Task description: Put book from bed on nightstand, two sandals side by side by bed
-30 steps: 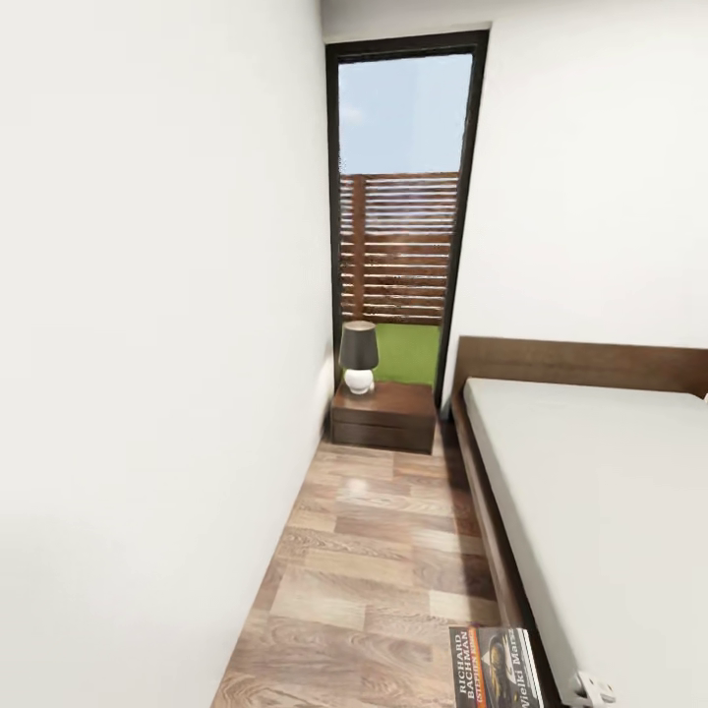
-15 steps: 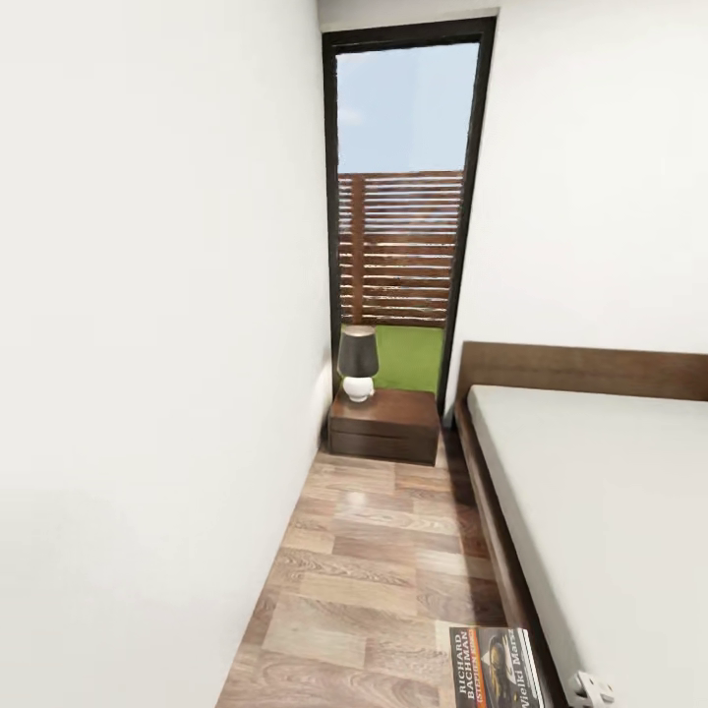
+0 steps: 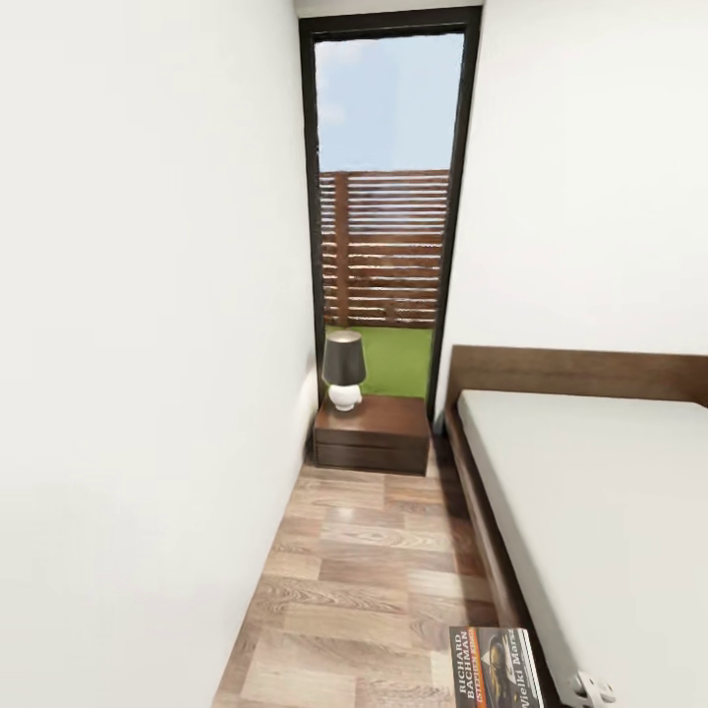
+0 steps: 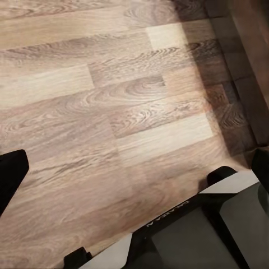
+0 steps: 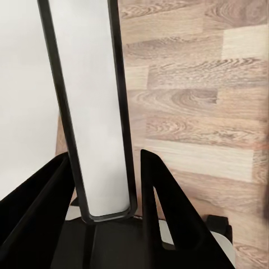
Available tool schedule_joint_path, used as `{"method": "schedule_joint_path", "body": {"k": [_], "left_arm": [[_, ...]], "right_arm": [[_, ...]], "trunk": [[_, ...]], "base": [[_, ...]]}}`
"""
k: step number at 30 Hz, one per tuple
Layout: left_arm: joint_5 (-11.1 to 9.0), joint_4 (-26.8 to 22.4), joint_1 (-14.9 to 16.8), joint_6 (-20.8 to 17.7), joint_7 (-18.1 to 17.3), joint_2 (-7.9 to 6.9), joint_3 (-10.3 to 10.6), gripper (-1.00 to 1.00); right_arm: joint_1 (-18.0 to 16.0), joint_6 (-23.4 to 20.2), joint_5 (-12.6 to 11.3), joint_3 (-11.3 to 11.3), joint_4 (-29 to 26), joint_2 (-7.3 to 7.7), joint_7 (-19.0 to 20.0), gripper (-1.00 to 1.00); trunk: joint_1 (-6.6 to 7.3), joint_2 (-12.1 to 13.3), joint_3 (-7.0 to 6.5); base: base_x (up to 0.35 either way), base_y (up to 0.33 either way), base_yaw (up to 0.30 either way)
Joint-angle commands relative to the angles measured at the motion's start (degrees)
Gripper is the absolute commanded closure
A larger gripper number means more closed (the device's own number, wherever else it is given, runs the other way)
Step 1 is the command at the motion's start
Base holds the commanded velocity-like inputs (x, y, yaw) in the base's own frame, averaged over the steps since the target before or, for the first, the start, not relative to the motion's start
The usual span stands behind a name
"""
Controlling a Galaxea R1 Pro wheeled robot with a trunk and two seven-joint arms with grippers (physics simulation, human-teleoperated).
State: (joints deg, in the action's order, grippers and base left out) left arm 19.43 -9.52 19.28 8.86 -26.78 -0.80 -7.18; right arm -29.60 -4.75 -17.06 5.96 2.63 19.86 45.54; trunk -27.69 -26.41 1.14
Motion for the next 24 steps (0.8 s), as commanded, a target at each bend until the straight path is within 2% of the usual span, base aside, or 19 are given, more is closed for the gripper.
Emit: {"method": "schedule_joint_path", "body": {"k": [1, 9, 24], "left_arm": [[0.61, 0.03, 0.05, 0.28, -0.20, 0.01, -0.47, -1.00], [0.61, 0.03, 0.08, 0.28, -0.20, 0.01, -0.47, -1.00], [0.61, 0.03, 0.05, 0.28, -0.20, 0.01, -0.48, -1.00]], "right_arm": [[-0.11, -0.35, -0.69, 0.15, 0.10, 0.00, 0.25, 1.00], [-0.11, -0.36, -0.69, 0.17, 0.10, 0.00, 0.25, 1.00], [-0.09, -0.35, -0.69, 0.13, 0.10, 0.00, 0.25, 1.00]], "trunk": [[-0.07, -0.12, 0.12], [-0.07, -0.12, 0.12], [-0.07, -0.12, 0.12]], "base": [[0.330, 0.000, -0.104], [0.330, 0.000, -0.178], [0.330, 0.000, -0.026]]}}
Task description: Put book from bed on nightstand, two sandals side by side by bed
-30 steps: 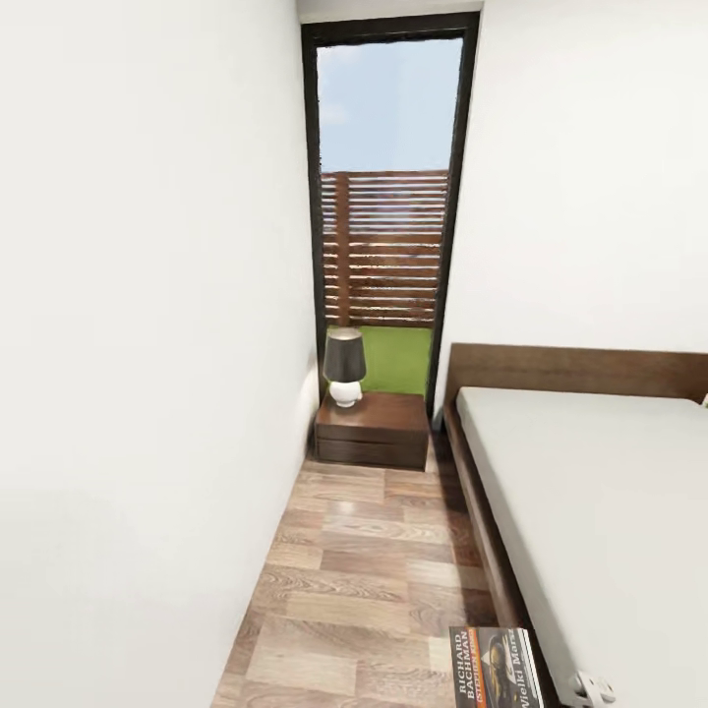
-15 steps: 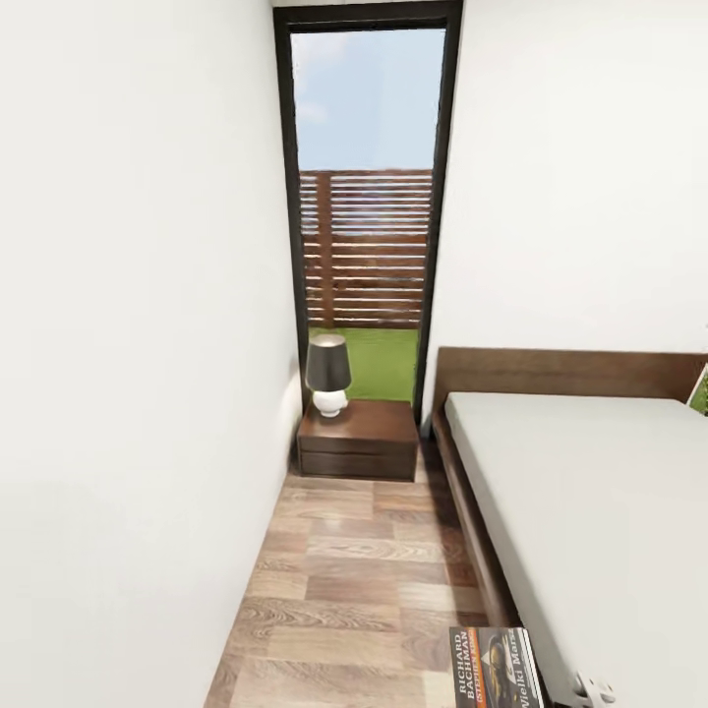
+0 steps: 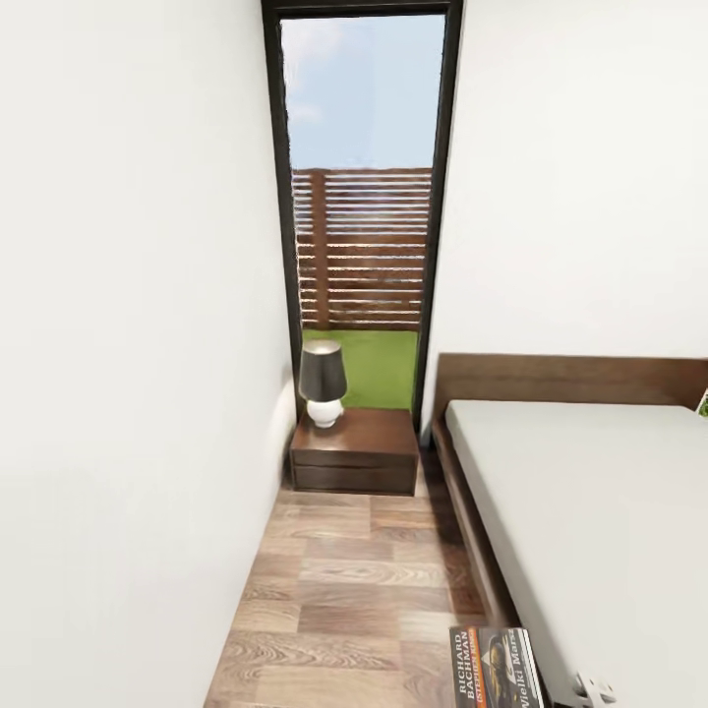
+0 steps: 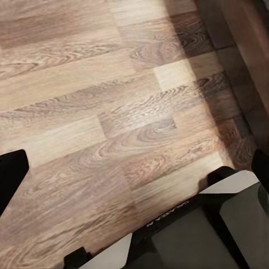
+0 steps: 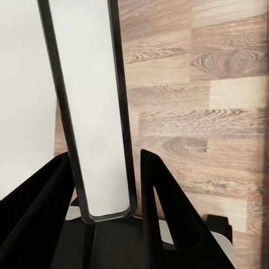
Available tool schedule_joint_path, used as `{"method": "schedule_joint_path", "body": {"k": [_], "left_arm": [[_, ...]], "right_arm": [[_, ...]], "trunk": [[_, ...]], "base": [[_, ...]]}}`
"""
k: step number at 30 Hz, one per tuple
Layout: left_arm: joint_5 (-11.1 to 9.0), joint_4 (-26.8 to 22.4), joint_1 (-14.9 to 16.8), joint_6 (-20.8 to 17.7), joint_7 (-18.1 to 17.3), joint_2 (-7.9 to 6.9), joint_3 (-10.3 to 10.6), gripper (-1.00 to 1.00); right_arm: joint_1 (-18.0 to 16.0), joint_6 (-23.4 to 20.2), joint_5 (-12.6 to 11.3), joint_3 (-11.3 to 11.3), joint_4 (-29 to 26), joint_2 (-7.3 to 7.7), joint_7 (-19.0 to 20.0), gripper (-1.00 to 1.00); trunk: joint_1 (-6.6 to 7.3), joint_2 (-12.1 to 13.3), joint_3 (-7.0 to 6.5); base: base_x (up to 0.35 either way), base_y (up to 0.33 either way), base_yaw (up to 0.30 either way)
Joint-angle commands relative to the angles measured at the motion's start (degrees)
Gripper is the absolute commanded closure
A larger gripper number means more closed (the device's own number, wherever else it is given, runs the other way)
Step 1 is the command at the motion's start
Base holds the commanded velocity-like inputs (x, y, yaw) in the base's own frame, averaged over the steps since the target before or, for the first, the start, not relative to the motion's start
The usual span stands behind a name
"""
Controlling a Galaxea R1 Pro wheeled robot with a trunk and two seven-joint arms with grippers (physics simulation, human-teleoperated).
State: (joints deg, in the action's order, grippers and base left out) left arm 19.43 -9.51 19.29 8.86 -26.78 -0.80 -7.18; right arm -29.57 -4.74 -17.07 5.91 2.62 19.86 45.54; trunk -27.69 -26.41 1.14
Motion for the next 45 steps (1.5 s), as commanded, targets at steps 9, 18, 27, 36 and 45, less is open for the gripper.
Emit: {"method": "schedule_joint_path", "body": {"k": [9, 18, 27, 36, 45], "left_arm": [[0.61, 0.02, 0.04, 0.28, -0.21, 0.01, -0.48, -1.00], [0.61, 0.02, 0.04, 0.28, -0.21, 0.01, -0.47, -1.00], [0.61, 0.02, 0.04, 0.28, -0.22, 0.04, -0.51, -1.00], [0.61, 0.02, 0.05, 0.28, -0.29, 0.01, -0.54, -1.00], [0.61, 0.01, 0.05, 0.28, -0.30, 0.01, -0.56, -1.00]], "right_arm": [[-0.09, -0.36, -0.68, 0.20, 0.11, 0.00, 0.24, 1.00], [-0.11, -0.36, -0.68, 0.20, 0.11, 0.00, 0.17, 1.00], [-0.13, -0.36, -0.64, 0.20, 0.11, 0.00, 0.16, 1.00], [-0.13, -0.36, -0.66, 0.23, 0.11, 0.00, 0.08, 1.00], [-0.11, -0.36, -0.67, 0.19, 0.11, 0.00, 0.10, 1.00]], "trunk": [[-0.07, -0.11, 0.12], [-0.07, -0.11, 0.12], [-0.07, -0.11, 0.12], [-0.07, -0.11, 0.12], [-0.07, -0.11, 0.12]], "base": [[0.330, 0.000, -0.201], [0.330, 0.000, -0.015], [0.327, 0.000, 0.000], [0.318, 0.000, 0.000], [0.303, 0.000, 0.000]]}}
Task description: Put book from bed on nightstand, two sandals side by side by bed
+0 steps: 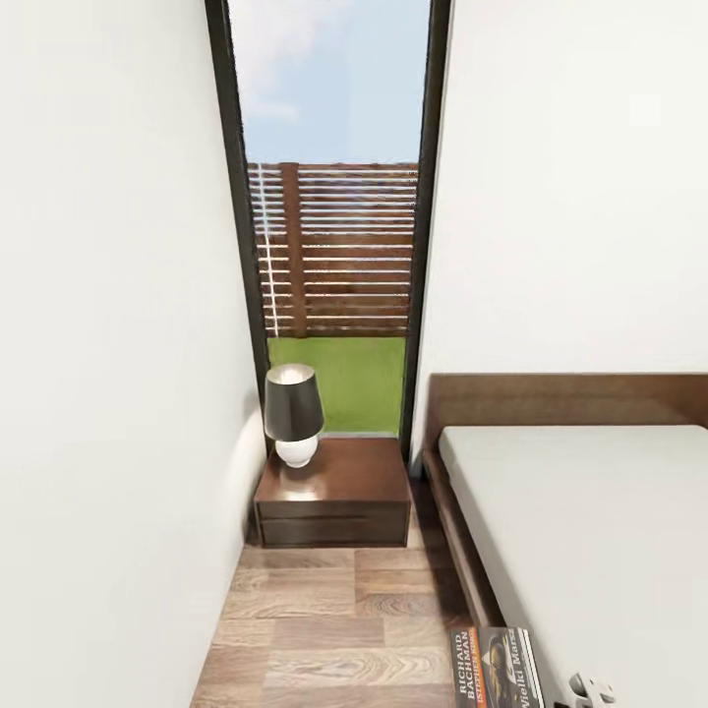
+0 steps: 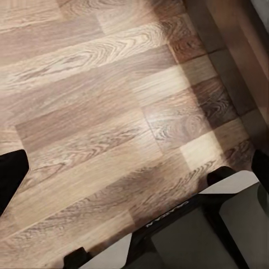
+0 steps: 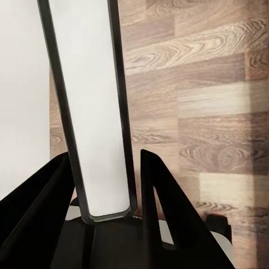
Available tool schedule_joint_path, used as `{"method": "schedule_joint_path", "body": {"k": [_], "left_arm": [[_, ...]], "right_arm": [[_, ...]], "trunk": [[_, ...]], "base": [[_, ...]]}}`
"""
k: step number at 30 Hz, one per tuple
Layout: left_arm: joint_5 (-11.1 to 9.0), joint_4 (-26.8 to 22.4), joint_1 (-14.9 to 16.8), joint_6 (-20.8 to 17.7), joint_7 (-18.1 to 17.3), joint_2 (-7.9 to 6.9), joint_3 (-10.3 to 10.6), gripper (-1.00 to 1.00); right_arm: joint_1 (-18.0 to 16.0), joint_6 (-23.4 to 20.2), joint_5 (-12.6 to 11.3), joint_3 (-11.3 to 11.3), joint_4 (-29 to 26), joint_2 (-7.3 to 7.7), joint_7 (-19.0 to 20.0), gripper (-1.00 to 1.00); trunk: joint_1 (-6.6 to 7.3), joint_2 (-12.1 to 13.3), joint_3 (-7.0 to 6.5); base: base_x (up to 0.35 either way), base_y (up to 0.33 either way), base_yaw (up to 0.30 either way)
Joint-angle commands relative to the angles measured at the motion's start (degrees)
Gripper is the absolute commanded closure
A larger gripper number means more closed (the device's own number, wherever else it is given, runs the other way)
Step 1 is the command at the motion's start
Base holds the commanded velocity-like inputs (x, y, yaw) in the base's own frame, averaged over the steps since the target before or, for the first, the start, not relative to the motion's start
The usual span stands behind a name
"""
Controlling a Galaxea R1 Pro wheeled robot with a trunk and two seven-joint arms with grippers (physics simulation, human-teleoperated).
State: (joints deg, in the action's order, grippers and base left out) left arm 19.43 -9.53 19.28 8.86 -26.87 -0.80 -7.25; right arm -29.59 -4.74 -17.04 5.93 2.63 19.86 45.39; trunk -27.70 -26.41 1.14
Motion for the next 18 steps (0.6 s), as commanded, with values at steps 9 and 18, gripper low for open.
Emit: {"method": "schedule_joint_path", "body": {"k": [9, 18], "left_arm": [[0.61, 0.04, 0.05, 0.28, -0.20, 0.01, -0.49, -1.00], [0.59, 0.02, 0.06, 0.28, -0.20, 0.01, -0.49, -1.00]], "right_arm": [[-0.12, -0.35, -0.70, 0.19, 0.09, 0.01, 0.23, 1.00], [-0.09, -0.36, -0.70, 0.16, 0.09, 0.01, 0.23, 1.00]], "trunk": [[-0.06, -0.11, 0.12], [-0.06, -0.11, 0.12]], "base": [[0.304, 0.000, 0.000], [0.325, 0.000, 0.000]]}}
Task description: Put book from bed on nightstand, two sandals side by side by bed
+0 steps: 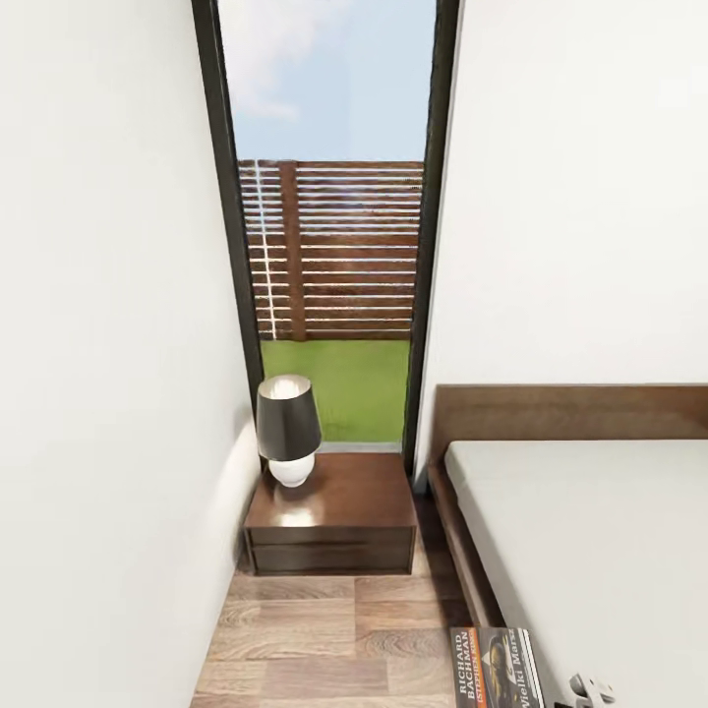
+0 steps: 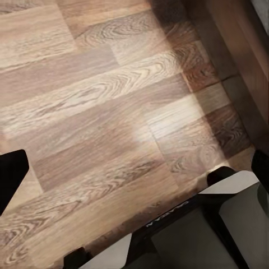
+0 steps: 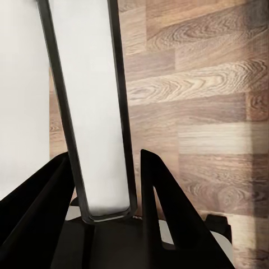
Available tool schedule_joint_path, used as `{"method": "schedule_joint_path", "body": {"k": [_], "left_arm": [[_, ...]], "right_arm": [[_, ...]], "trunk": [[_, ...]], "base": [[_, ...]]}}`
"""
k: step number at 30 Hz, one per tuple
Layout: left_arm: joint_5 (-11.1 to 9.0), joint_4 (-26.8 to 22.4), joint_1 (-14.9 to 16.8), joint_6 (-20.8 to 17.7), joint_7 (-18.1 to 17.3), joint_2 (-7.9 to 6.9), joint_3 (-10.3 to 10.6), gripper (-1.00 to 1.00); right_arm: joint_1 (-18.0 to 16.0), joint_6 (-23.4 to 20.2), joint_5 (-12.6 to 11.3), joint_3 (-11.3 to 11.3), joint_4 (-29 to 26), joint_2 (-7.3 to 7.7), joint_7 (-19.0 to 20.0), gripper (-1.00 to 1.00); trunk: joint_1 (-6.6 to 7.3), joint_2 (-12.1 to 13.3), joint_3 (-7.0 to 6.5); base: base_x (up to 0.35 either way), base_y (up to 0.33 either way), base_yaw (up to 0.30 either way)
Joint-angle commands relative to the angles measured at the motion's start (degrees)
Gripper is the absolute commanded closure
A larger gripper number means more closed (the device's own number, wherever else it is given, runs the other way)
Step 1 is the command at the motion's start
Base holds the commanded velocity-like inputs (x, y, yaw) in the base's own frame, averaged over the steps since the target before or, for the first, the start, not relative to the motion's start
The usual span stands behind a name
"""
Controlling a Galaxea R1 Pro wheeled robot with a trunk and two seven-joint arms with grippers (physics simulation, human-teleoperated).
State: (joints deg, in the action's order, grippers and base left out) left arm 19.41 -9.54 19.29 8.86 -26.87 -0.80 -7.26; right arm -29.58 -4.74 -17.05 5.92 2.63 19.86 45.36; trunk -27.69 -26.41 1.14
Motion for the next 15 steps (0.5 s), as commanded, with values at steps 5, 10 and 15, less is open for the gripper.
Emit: {"method": "schedule_joint_path", "body": {"k": [5, 10, 15], "left_arm": [[0.57, 0.03, 0.05, 0.28, -0.14, 0.01, -0.48, -1.00], [0.55, 0.02, 0.05, 0.28, -0.14, 0.01, -0.53, -1.00], [0.54, 0.03, 0.05, 0.28, -0.16, 0.01, -0.56, -1.00]], "right_arm": [[-0.13, -0.35, -0.68, 0.18, 0.10, 0.01, 0.25, 1.00], [-0.11, -0.35, -0.64, 0.18, 0.10, 0.01, 0.20, 1.00], [-0.12, -0.32, -0.62, 0.21, 0.10, 0.01, 0.17, 1.00]], "trunk": [[-0.07, -0.11, 0.12], [-0.07, -0.11, 0.12], [-0.07, -0.11, 0.12]], "base": [[0.328, 0.000, 0.000], [0.328, 0.000, 0.000], [0.328, 0.000, 0.000]]}}
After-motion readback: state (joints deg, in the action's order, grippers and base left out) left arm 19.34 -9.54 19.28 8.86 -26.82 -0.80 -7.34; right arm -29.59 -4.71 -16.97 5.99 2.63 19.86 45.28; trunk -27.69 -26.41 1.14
